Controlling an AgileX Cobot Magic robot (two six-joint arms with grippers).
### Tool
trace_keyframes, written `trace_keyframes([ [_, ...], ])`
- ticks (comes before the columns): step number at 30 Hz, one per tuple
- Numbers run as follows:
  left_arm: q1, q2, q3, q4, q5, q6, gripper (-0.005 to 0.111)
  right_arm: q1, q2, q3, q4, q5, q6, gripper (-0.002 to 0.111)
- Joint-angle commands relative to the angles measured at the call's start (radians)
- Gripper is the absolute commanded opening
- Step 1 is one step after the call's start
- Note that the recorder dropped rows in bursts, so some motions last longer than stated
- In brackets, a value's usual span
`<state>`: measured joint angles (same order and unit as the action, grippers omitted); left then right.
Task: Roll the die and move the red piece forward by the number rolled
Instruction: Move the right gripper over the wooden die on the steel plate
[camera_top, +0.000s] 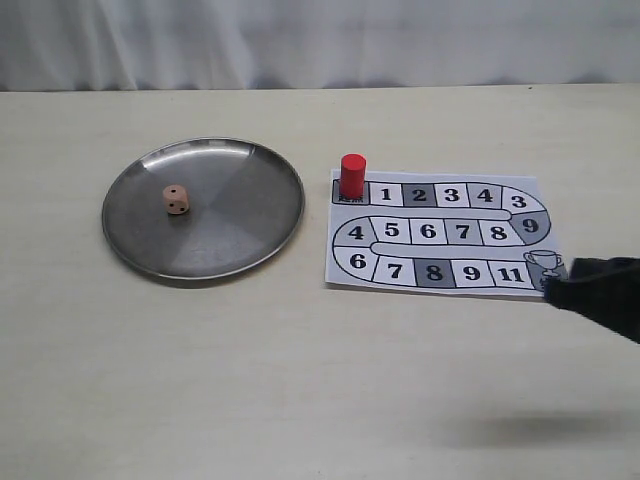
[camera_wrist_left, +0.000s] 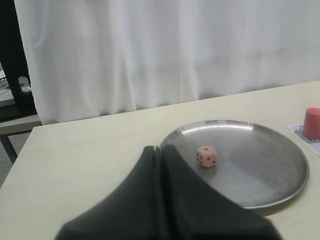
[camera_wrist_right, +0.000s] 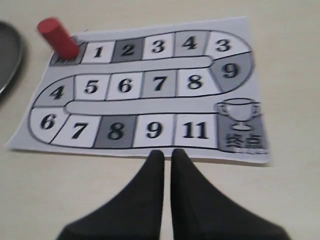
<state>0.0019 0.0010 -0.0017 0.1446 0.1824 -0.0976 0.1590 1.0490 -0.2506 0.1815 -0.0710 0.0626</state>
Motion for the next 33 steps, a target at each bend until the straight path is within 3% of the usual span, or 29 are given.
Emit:
trace_keyframes([
  [1, -0.002, -0.001, 0.002, -0.003, -0.009, -0.001, 0.000, 0.209, 0.187, -0.145, -0.045, 0.007, -0.006, 0.004],
  [5, -0.002, -0.001, 0.002, -0.003, -0.009, -0.001, 0.000, 0.337, 0.356, -0.339, -0.040, 0.126, -0.006, 0.017],
  [11, -0.002, -0.001, 0.002, -0.003, -0.009, -0.001, 0.000, 0.422, 0.506, -0.545, -0.045, 0.235, -0.020, 0.051],
  [16, -0.002, -0.001, 0.002, -0.003, -0.009, -0.001, 0.000, 0.477, 0.616, -0.684, -0.045, 0.281, -0.078, 0.066],
  [26, -0.002, -0.001, 0.002, -0.003, -0.009, -0.001, 0.000, 0.589, 0.889, -1.034, -0.045, 0.290, -0.130, 0.068],
  [33, -0.002, -0.001, 0.002, -0.003, -0.009, -0.001, 0.000, 0.600, 1.148, -1.354, -0.043, 0.371, -0.151, 0.068],
])
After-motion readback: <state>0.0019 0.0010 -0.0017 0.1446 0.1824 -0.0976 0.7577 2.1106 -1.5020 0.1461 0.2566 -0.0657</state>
